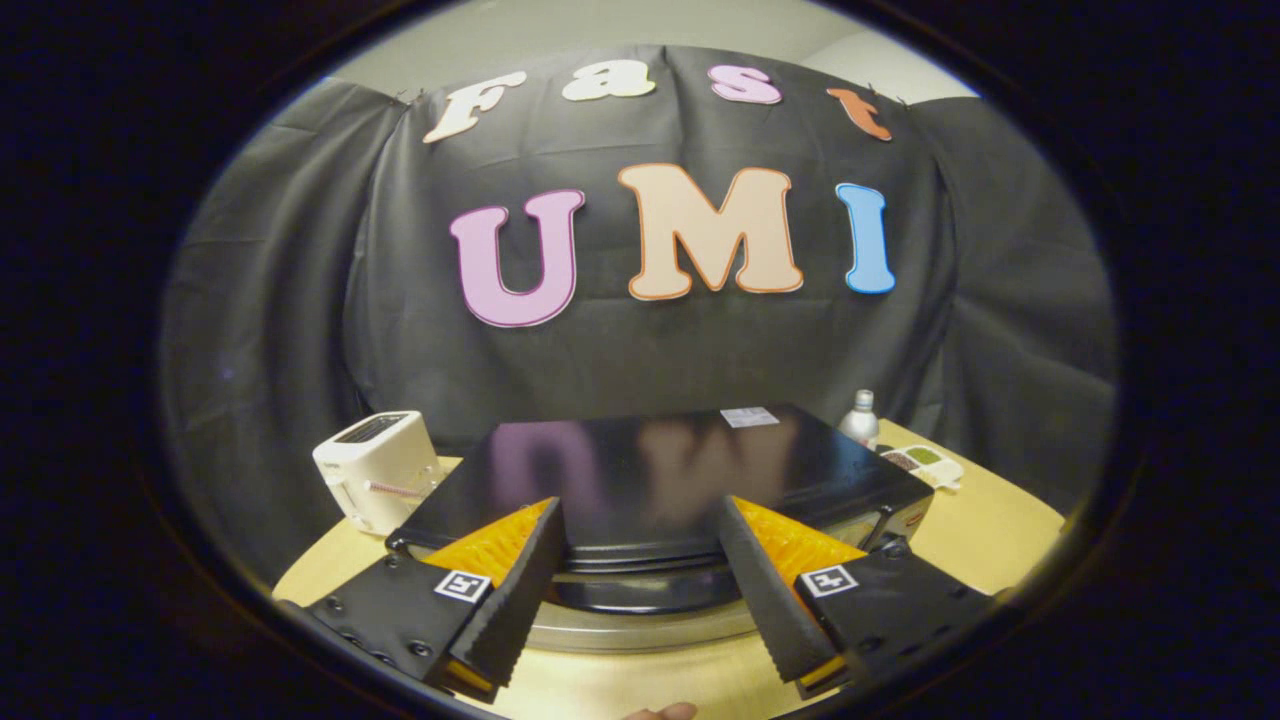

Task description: Open the toaster oven, put the food inside, and close the toaster oven door.

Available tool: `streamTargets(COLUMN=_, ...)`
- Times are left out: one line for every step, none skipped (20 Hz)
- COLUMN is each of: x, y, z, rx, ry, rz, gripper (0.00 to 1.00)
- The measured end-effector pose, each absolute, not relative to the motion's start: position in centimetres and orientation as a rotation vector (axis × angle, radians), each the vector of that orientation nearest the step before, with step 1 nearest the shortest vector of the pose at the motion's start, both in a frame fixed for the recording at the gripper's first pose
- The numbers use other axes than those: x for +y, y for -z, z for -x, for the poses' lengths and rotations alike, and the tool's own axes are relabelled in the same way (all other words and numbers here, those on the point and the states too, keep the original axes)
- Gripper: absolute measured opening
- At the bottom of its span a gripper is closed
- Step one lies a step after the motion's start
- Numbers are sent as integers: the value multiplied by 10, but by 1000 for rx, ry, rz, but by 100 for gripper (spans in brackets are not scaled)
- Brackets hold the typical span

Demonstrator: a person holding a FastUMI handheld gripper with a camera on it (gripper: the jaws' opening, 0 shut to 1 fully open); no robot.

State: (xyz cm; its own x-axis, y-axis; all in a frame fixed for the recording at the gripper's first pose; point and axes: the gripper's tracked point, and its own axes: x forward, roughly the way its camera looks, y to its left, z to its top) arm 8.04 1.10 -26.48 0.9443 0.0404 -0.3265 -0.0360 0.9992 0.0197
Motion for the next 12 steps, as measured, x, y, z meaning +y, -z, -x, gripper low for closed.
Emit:
streamTargets(x=9, y=267, z=-79, rx=327, ry=-43, rz=-17, gripper=97)
streamTargets(x=10, y=264, z=-77, rx=318, ry=-47, rz=-17, gripper=97)
streamTargets(x=11, y=262, z=-77, rx=308, ry=-48, rz=-16, gripper=97)
streamTargets(x=11, y=265, z=-77, rx=297, ry=-49, rz=-13, gripper=97)
streamTargets(x=11, y=265, z=-76, rx=289, ry=-48, rz=-9, gripper=97)
streamTargets(x=11, y=265, z=-75, rx=282, ry=-46, rz=-5, gripper=97)
streamTargets(x=10, y=265, z=-74, rx=277, ry=-43, rz=-3, gripper=97)
streamTargets(x=10, y=265, z=-73, rx=269, ry=-41, rz=-1, gripper=97)
streamTargets(x=10, y=263, z=-70, rx=265, ry=-42, rz=3, gripper=97)
streamTargets(x=12, y=264, z=-68, rx=261, ry=-45, rz=7, gripper=97)
streamTargets(x=12, y=264, z=-65, rx=258, ry=-47, rz=15, gripper=97)
streamTargets(x=11, y=263, z=-62, rx=255, ry=-46, rz=15, gripper=97)
